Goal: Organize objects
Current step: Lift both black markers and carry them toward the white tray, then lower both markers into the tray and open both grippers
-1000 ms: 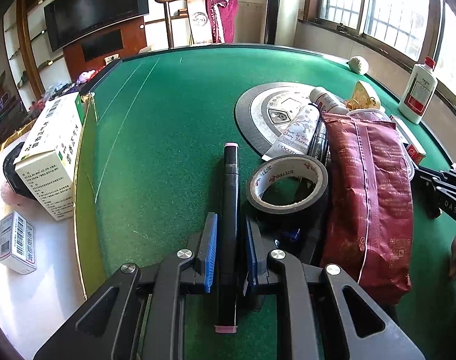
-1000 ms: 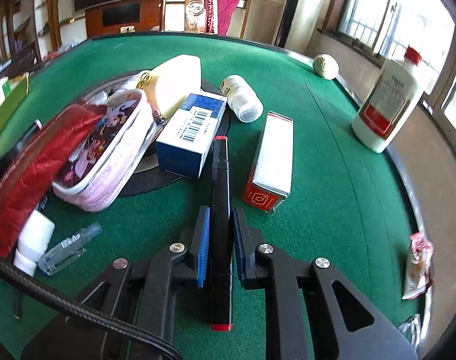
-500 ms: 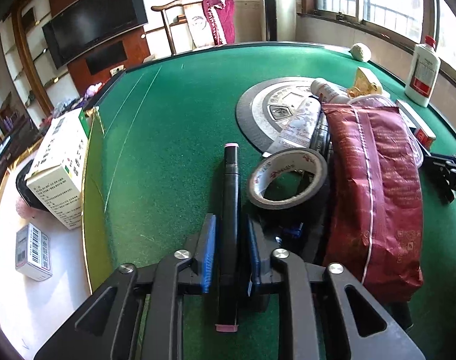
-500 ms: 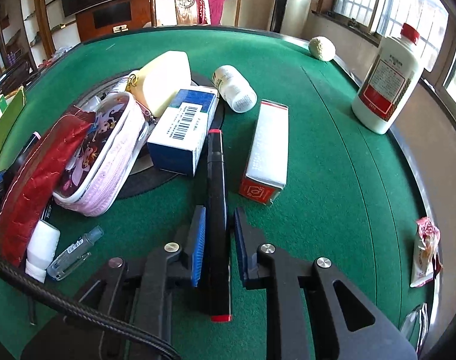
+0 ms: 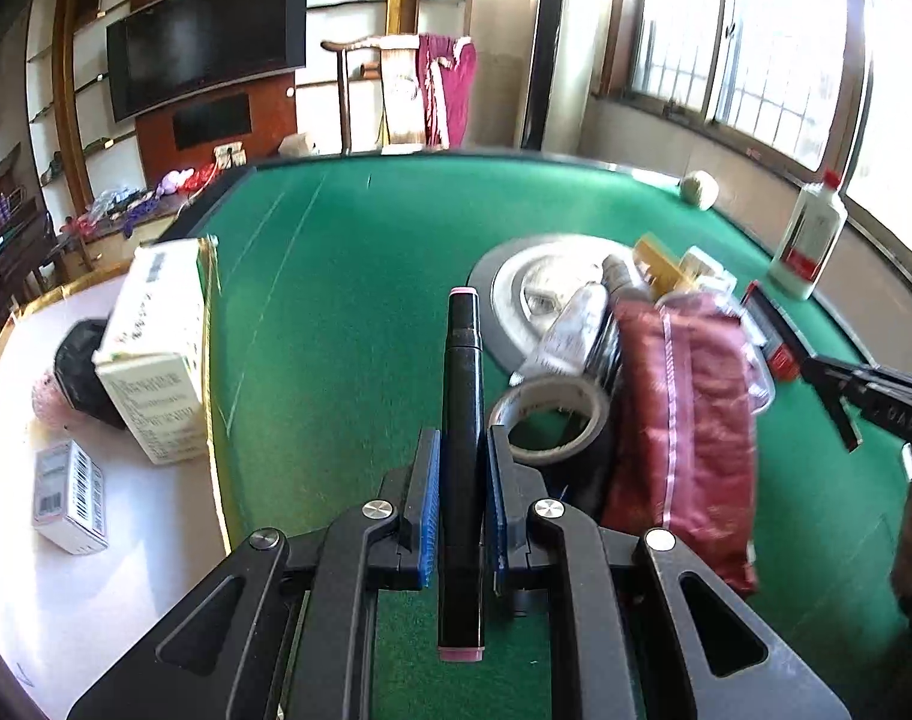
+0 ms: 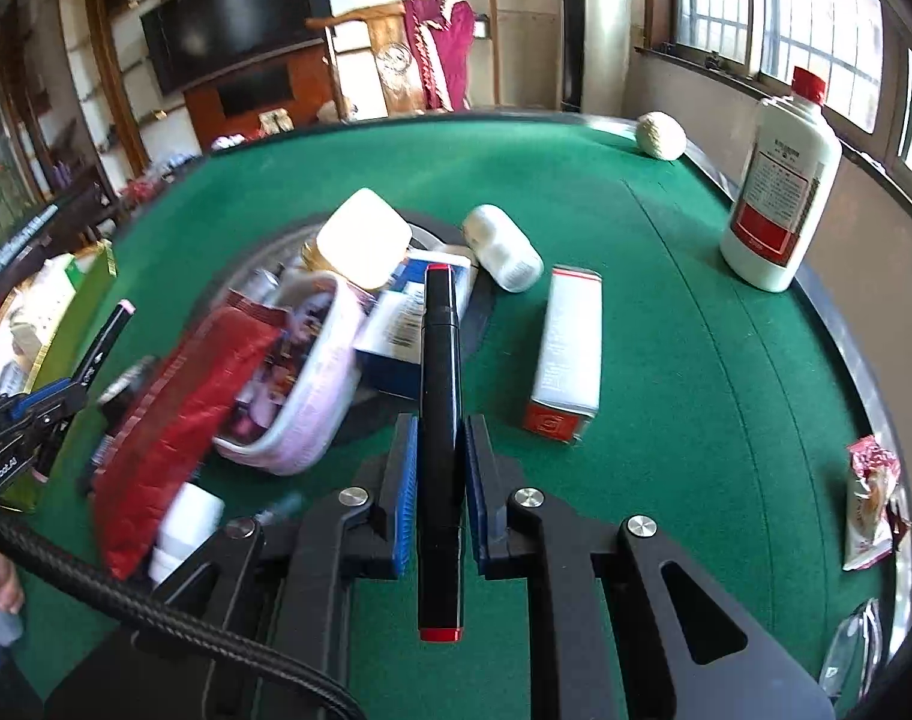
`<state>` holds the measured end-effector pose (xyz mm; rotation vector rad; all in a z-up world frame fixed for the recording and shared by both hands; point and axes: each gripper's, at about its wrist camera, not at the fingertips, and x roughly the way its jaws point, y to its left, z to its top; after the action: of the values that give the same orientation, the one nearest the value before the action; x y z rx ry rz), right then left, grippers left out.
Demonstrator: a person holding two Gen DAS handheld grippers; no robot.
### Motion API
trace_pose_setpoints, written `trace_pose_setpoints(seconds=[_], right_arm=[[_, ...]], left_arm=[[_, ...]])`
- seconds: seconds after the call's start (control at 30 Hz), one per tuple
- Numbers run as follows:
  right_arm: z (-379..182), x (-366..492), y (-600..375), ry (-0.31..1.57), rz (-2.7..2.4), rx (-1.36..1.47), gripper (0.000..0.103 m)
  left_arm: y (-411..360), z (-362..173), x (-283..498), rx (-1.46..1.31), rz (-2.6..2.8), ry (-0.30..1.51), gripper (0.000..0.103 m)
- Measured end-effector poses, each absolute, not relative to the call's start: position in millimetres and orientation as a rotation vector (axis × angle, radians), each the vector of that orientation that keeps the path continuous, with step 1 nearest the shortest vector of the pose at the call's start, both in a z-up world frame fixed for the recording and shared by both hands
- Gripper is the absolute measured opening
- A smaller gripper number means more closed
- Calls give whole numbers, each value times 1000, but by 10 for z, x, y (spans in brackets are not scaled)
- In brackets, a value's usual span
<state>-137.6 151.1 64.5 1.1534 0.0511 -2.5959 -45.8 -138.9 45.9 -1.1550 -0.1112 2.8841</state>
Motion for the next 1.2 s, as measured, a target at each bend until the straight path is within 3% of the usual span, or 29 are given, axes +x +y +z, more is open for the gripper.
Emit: trace_pose_setpoints(seconds=[0.57, 1.2], right_arm=[[837, -973, 884, -62, -2388, 998, 12], [804, -570, -1075, 107, -1955, 1045, 13]], left_arm=[[-2317, 837, -286, -984, 3044, -441, 12], [-3596, 557, -104, -1100, 3175, -937, 12]])
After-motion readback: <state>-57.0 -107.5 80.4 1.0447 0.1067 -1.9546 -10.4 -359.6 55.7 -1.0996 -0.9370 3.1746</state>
